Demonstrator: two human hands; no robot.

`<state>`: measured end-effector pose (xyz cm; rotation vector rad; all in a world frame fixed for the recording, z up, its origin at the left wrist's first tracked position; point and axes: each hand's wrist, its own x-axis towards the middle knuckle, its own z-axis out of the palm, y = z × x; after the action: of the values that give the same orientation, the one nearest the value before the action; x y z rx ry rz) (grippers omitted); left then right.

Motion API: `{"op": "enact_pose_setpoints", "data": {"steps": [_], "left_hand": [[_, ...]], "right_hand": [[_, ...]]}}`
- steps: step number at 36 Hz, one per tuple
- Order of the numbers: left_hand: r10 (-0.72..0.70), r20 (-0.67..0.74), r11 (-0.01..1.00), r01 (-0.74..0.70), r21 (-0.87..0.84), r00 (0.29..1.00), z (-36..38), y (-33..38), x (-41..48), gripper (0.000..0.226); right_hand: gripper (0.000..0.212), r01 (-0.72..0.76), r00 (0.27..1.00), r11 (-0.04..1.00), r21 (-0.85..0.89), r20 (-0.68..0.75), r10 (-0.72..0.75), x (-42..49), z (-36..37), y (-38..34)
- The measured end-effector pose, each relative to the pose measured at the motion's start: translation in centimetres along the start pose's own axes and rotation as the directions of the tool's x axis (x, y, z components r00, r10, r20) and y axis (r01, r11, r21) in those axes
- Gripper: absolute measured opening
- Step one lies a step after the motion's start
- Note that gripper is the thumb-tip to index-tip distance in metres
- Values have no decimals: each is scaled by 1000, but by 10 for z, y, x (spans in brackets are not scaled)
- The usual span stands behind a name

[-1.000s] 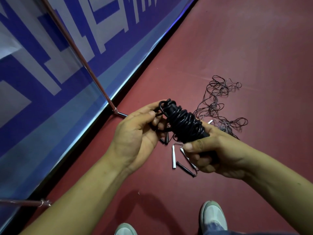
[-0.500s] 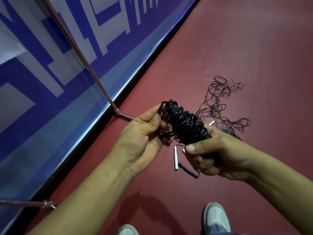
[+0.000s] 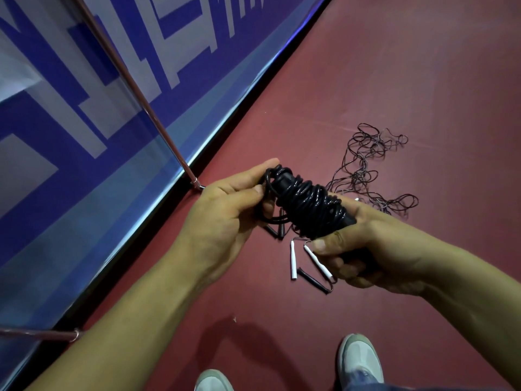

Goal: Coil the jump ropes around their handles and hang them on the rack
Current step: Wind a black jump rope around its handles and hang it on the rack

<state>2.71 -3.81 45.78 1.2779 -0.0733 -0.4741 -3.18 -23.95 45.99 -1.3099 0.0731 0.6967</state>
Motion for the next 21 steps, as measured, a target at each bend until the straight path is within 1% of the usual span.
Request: {"op": "enact_pose_setpoints", "data": {"steps": [2,3,6,9,11,14,16,21], "left_hand": [[3,-27,1000,-3,5,1000,-2,-3,3,33],[21,-42,999,-19,36,999,-1,-4,4,31],[36,-69,993,-28,117,997,2,-6,5,33],[63,-103,976,-40,215,993,5,-6,5,30],[90,-116,954,-52,294,989,4,-6,4,41],[121,-91,902,-71,425,988,5,-6,2,57],[135,-68,866,-84,492,989,1,-7,1,59],[152,22,798,-136,587,988,-3,-2,-2,60]], "right_hand": [[28,-5,1000,999,-49,-7,5,0,0,-2],[28,23,1000,998,-52,-17,-24,1,0,1],[37,29,997,998,-52,-67,-33,2,-1,3],[39,39,994,997,-63,-97,-45,3,-2,4],[37,44,993,996,-78,-110,-53,3,-1,3],[37,34,993,996,-85,-112,-44,3,-1,3],[38,33,992,995,-89,-115,-43,3,-1,4],[39,27,995,996,-90,-97,-36,3,-3,5]]}}
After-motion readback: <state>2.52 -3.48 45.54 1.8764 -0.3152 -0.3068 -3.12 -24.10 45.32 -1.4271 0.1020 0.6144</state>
